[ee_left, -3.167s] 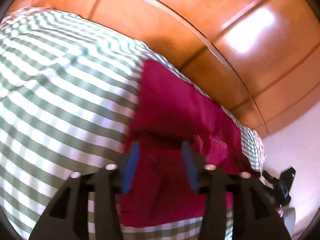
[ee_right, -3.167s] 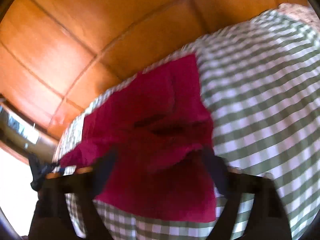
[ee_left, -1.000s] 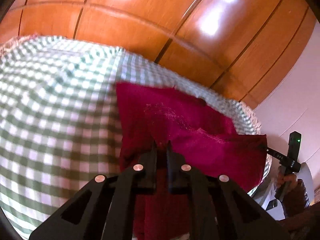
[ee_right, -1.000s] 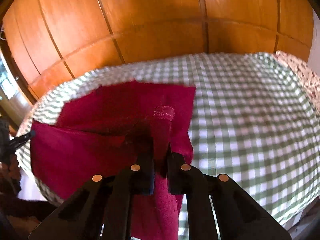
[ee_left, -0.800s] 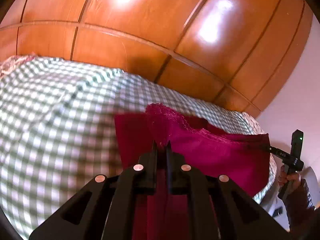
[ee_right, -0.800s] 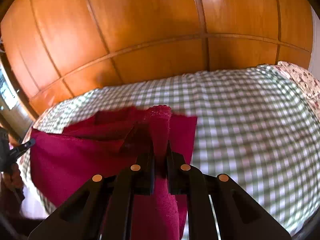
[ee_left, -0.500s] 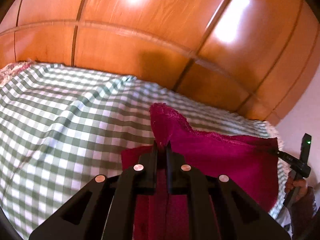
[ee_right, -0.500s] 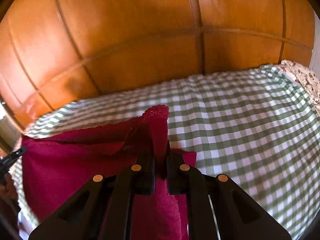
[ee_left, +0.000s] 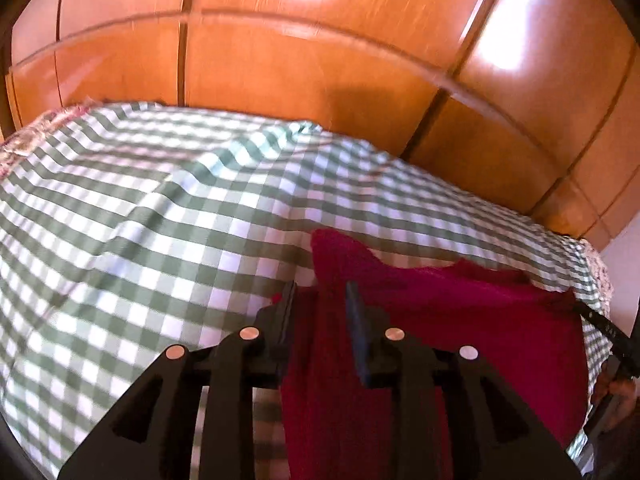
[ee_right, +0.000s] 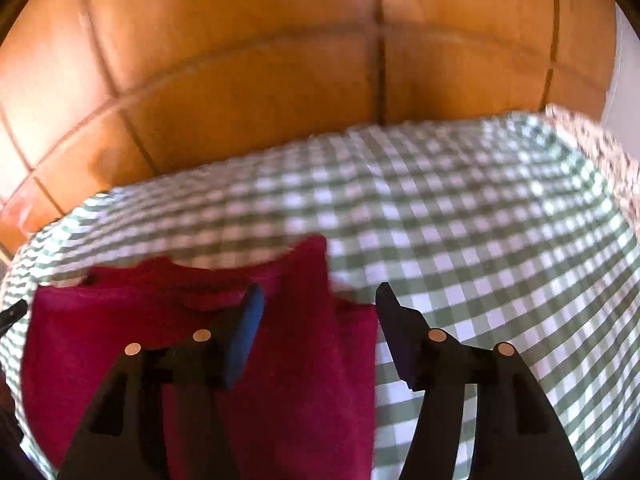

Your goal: Fold small clothes

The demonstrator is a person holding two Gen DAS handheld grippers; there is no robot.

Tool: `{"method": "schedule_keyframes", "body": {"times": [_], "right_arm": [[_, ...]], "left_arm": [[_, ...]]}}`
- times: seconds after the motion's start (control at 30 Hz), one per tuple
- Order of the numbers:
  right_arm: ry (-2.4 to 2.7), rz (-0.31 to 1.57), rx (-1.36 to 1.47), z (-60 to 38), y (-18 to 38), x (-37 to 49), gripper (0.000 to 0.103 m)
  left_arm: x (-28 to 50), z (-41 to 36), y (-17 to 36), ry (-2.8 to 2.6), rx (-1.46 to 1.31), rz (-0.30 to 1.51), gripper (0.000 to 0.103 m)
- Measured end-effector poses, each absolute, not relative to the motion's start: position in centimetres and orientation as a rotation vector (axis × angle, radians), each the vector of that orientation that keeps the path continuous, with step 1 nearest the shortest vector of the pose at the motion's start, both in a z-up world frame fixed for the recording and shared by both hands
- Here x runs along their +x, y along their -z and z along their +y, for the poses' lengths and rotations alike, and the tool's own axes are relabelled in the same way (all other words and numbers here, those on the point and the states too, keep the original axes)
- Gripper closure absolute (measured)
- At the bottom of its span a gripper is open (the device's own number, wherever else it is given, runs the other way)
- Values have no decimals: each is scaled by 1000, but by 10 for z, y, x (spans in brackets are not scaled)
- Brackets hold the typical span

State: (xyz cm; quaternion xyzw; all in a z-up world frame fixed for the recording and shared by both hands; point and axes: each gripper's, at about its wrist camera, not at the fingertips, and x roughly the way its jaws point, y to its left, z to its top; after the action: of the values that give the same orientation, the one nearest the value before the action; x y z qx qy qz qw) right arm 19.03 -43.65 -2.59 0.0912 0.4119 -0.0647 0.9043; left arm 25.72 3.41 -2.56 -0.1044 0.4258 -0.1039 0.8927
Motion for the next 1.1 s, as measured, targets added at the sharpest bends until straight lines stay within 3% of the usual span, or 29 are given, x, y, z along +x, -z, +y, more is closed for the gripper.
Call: {"method": "schedule_keyframes", "body": {"times": [0.27, 0.37, 0.53, 0.7, 0.77, 0.87, 1.1], "right_arm": [[-229, 919, 74, -318, 34, 207, 45], [-159, 1008, 37, -298, 63, 242, 45], [-101, 999, 26, -292, 73, 254, 43], [-97, 946, 59, -309, 55, 224, 35], [-95, 916, 70, -320, 47, 204, 35], [-67, 896, 78, -343, 43, 173, 35], [14, 885, 158, -398, 59, 107, 35]], "left_arm": [[192, 12, 34, 297, -93, 872, 79], [197, 16, 63, 266, -117, 955, 78], [194, 32, 57, 253, -193, 946, 83], [174, 55, 47, 219, -231, 905, 80], [160, 62, 44, 219, -226, 898, 78], [143, 70, 48, 227, -256, 912, 66], [119, 70, 70, 223, -204, 975, 62]]}}
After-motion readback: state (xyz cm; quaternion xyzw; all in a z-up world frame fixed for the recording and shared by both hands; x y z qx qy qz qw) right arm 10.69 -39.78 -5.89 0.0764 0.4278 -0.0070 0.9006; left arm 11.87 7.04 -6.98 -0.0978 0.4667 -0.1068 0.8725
